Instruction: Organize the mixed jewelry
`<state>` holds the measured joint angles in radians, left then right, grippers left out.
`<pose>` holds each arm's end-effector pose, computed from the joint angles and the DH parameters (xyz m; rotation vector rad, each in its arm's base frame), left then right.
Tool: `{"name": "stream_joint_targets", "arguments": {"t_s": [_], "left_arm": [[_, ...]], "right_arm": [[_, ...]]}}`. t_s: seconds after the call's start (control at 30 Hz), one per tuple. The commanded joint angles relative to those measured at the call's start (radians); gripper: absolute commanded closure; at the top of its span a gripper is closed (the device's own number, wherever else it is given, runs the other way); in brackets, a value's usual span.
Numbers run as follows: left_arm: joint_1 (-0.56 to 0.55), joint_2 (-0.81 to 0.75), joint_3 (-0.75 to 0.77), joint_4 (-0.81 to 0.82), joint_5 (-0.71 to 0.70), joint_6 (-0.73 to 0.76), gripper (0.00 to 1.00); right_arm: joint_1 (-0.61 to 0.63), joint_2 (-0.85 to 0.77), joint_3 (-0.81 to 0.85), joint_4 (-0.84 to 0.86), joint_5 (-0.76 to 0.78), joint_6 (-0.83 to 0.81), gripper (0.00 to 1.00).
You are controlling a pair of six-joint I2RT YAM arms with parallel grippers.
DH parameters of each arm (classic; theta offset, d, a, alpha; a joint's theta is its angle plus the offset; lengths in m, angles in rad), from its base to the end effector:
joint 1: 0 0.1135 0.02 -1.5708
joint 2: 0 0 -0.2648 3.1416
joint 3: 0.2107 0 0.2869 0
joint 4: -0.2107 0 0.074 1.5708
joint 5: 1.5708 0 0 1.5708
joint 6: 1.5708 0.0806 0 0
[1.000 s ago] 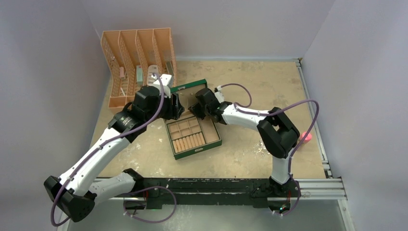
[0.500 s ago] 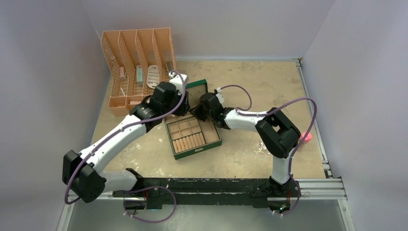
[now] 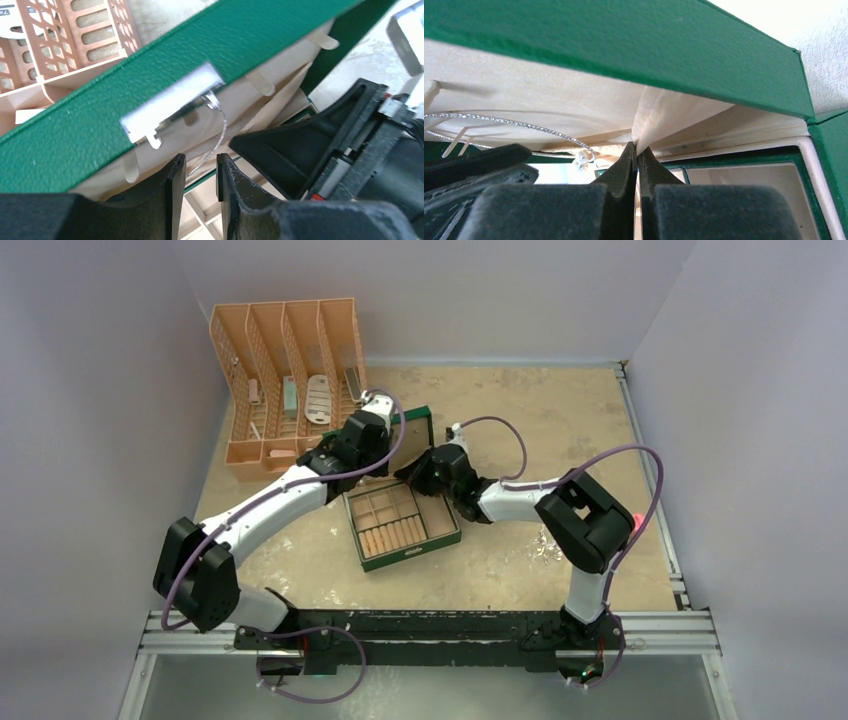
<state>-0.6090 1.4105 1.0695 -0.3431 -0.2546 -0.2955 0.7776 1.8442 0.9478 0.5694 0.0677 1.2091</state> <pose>0.3233 -0.2007 0.2416 0.2145 2.2265 -0.2063 0.3315 0.3187 0.1372 0.5026 2.0534 1.2301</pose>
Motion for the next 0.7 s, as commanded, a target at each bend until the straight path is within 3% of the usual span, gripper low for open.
{"name": "stream_joint_targets", "arguments": {"t_s": [0.0, 0.13, 0.4, 0.67], "left_arm": [[-0.008, 0.017, 0.023, 0.024, -0.081, 0.003, 0.71], [-0.011, 0.032, 0.023, 0.014, -0.097, 0.030, 0.70], [-0.012, -0.019, 0.029, -0.009, -0.065, -0.005, 0.70], [-0.012, -0.066, 0.015, -0.019, -0.066, 0.004, 0.69]], "right_arm": [[0.003, 0.003, -0.018, 0.054, -0.066, -0.101, 1.00], [0.003, 0.015, 0.000, 0.005, -0.066, -0.077, 1.00], [0.003, 0.030, 0.140, -0.146, 0.022, 0.055, 0.73], [0.013, 0.096, 0.230, -0.238, 0.040, 0.176, 0.66]]}}
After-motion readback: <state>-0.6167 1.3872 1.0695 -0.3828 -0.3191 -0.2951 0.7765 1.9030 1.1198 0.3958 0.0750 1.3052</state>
